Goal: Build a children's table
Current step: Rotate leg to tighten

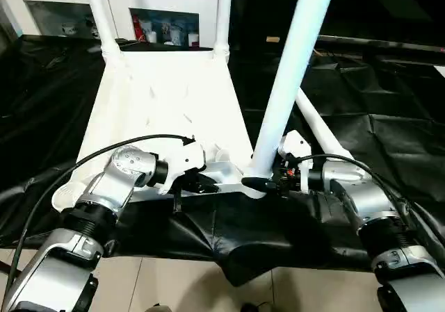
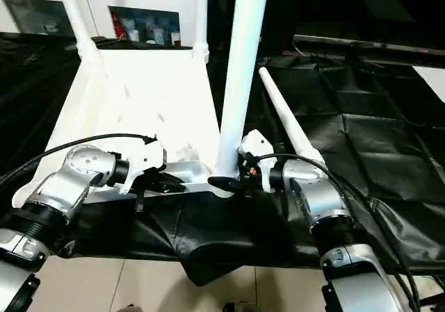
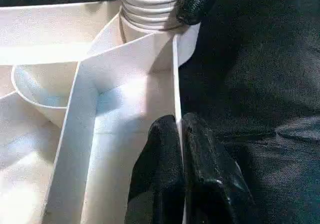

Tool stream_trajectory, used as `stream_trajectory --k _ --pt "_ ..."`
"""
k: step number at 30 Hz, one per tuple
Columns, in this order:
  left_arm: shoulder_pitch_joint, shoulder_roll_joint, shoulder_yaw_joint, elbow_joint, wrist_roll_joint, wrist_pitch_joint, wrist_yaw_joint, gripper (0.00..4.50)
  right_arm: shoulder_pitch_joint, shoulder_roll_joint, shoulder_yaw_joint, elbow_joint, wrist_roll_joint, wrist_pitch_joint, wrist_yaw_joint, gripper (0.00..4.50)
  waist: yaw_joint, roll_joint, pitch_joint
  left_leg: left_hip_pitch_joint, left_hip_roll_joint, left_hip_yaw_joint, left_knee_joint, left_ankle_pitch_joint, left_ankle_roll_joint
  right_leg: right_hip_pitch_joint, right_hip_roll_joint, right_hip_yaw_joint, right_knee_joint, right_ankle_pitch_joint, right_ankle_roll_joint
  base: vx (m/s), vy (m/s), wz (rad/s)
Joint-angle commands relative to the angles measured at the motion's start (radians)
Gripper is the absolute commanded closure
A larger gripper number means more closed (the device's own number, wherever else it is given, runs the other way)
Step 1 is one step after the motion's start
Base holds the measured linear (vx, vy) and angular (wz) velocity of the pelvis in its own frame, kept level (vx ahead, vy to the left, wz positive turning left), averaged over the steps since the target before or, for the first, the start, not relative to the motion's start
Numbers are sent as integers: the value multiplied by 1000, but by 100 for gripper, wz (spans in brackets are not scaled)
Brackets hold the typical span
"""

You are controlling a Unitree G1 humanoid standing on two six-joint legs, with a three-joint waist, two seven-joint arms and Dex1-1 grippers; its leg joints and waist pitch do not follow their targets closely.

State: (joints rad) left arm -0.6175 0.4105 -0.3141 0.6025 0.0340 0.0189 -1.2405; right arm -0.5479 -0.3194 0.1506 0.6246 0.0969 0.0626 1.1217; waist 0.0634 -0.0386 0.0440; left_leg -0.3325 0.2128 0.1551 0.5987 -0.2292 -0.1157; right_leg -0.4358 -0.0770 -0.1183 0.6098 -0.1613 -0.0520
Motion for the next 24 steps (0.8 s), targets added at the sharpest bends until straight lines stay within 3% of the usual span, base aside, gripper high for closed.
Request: stream_trajectory --k 1,7,13,18,19,20,21,22,24 --pt "5 -12 -21 -33 -13 -14 -26 450 16 -10 13 -40 13 17 16 112 1 -5 -64 -20 13 13 -64 -34 98 88 -64 64 -66 -208 -164 0 0 0" --pt "5 -15 -12 -27 -4 -16 0 450 25 1 15 -36 11 29 7 152 3 -7 -64 -20 12 14 -63 -33 94 88 -64 63 -67 -217 -160 0 0 0" --pt "-5 -38 8 -12 5 7 72 450 36 43 -22 9 13 21 -104 175 0 -6 -62 -21 10 13 -64 -48 79 88 -64 62 -73 -263 -138 0 0 0" --pt "-49 -104 30 55 44 73 246 450 22 124 -89 112 -7 31 -383 175 -5 -7 -57 -16 4 14 -66 -92 52 82 -61 57 -93 -396 -88 0 0 0" --pt "-69 -130 35 87 58 95 313 450 9 151 -110 145 -8 41 -471 175 -9 0 -56 -14 2 13 -66 -102 46 76 -61 57 -98 -429 -77 0 0 0" --pt "-83 -147 39 109 67 110 360 450 1 169 -125 167 -9 47 -531 175 -11 -5 -57 -16 0 12 -66 -99 38 80 -60 53 -101 -450 -64 0 0 0" --pt "-99 -170 43 131 74 131 410 450 -13 191 -144 195 -5 56 -602 175 -11 0 -57 -15 -1 12 -65 -97 33 78 -59 53 -102 -455 -61 0 0 0" --pt "-108 -183 46 144 78 142 438 450 -22 204 -157 213 -2 61 -644 175 -13 -4 -58 -16 -1 11 -66 -104 34 79 -59 52 -105 -462 -53 0 0 0" --pt "-133 -232 49 179 88 171 521 450 -54 246 -179 262 1 69 -751 175 -13 -2 -59 -15 -2 11 -64 -105 41 78 -60 51 -106 -455 -55 0 0 0"
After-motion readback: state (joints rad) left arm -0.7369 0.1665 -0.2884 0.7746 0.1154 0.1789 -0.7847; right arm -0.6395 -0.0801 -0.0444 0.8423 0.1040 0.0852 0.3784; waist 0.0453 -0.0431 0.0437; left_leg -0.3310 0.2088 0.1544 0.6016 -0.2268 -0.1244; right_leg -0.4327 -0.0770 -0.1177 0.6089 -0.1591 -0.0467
